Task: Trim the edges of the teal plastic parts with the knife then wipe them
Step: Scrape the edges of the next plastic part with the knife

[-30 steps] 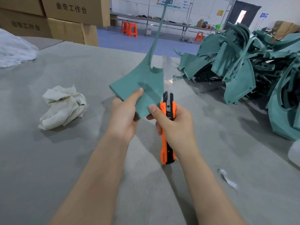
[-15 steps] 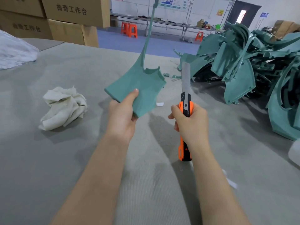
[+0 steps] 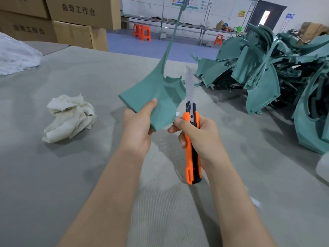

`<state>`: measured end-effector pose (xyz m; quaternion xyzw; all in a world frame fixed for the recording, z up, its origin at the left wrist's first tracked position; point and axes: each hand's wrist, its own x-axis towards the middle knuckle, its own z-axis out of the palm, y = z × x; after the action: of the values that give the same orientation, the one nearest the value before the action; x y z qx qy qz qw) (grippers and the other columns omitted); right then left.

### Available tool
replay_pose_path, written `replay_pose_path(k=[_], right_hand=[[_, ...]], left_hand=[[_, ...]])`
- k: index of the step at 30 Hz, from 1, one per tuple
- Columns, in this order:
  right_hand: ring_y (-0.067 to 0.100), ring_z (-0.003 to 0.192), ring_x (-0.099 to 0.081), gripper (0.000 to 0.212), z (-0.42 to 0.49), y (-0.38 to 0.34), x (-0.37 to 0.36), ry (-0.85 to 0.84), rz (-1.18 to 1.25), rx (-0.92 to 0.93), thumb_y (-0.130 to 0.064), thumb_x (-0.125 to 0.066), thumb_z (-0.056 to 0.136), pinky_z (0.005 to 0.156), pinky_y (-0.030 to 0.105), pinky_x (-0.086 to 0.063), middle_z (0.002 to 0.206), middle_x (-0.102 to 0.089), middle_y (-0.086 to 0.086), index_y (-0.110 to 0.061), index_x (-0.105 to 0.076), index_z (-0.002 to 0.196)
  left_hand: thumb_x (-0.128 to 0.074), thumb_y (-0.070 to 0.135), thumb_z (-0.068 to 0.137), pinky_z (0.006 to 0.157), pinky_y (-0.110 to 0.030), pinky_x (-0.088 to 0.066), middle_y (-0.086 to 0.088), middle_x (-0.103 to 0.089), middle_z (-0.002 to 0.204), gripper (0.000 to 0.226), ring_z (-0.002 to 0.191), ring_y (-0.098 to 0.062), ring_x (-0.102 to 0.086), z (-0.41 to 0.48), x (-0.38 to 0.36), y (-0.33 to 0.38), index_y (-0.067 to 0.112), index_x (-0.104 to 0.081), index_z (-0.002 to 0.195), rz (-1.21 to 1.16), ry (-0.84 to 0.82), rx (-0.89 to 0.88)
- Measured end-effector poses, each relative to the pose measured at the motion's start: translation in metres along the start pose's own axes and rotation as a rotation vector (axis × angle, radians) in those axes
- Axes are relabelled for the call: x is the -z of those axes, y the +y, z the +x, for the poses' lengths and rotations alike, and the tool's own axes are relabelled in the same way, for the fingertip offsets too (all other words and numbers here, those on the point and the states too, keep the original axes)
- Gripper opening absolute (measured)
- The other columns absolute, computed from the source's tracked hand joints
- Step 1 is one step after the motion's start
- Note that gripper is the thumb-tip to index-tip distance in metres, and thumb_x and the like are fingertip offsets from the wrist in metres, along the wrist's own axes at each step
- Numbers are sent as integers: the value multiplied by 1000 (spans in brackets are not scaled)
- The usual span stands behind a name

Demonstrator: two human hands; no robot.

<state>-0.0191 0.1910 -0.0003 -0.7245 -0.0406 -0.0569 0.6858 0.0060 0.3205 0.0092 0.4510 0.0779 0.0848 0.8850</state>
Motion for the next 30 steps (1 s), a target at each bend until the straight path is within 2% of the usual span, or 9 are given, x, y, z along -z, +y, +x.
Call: replay_pose_path(k=[3, 8, 12, 14, 16, 19, 23, 26, 30], right_hand=[[9, 40, -45, 14, 1, 1, 2, 20, 17, 25, -8, -59, 88, 43, 18, -39, 67, -70, 1, -8, -61, 74], [12, 42, -46, 17, 7, 6, 10, 227, -168, 80, -11, -58, 84, 46, 25, -42, 57, -58, 5, -9, -54, 68], [16, 43, -44, 56, 7, 11, 9, 183, -235, 160, -60, -55, 79, 45, 31, -42, 54, -46, 3, -8, -41, 68], [19, 45, -41, 65, 6, 12, 3, 146, -259, 196, -69, -46, 78, 43, 37, -43, 54, -43, 9, -5, -39, 69], [29, 48, -43, 65, 4, 14, -3, 117, -358, 260, -68, -41, 83, 47, 49, -45, 56, -45, 16, -5, -42, 68], [33, 51, -47, 62, 2, 15, -8, 79, -436, 316, -67, -39, 87, 49, 51, -45, 57, -48, 15, -8, -44, 68], [36, 54, -45, 61, 1, 13, -9, 107, -389, 305, -66, -41, 86, 48, 51, -43, 59, -46, 16, -8, -44, 68], [38, 55, -44, 63, 0, 11, -10, 125, -366, 306, -65, -42, 86, 47, 51, -41, 59, -46, 20, -5, -45, 69], [36, 54, -44, 58, -1, 9, -11, 132, -362, 297, -64, -41, 86, 49, 52, -42, 58, -46, 18, -10, -45, 66]], left_hand=[[-62, 10, 90, 59, -21, -54, -1, -73, 96, 18, 80, -12, -71, 0, 0, 0, 12, -65, 108, -20, -27, 52], [-62, 6, 90, 53, -19, -52, 2, -73, 83, 11, 68, -7, -71, 2, 1, 4, 15, -64, 95, -158, 18, 100], [-63, 5, 88, 51, -19, -52, 3, -73, 71, 9, 62, -7, -70, 2, 2, 8, 13, -64, 89, -265, 85, 100], [-62, 4, 89, 51, -20, -54, 1, -73, 68, 7, 60, -9, -69, 2, 2, 12, 10, -63, 87, -351, 93, 140], [-60, 3, 90, 56, -21, -57, -3, -72, 70, 6, 64, -11, -69, 1, 2, 14, 8, -62, 89, -427, 81, 191], [-57, 2, 91, 62, -20, -57, -7, -69, 86, 7, 85, -17, -67, -1, 0, 14, 5, -62, 96, -482, 64, 249], [-57, 3, 91, 52, -17, -55, -11, -65, 105, 18, 110, -22, -62, -3, -2, 15, 5, -59, 109, -494, 40, 287], [-56, 3, 92, 46, -16, -51, -11, -64, 103, 14, 98, -21, -63, -4, -2, 15, 3, -59, 105, -495, 17, 302], [-57, 2, 91, 43, -16, -49, -11, -65, 89, 7, 82, -20, -64, -6, -3, 15, 3, -60, 85, -508, -21, 326]])
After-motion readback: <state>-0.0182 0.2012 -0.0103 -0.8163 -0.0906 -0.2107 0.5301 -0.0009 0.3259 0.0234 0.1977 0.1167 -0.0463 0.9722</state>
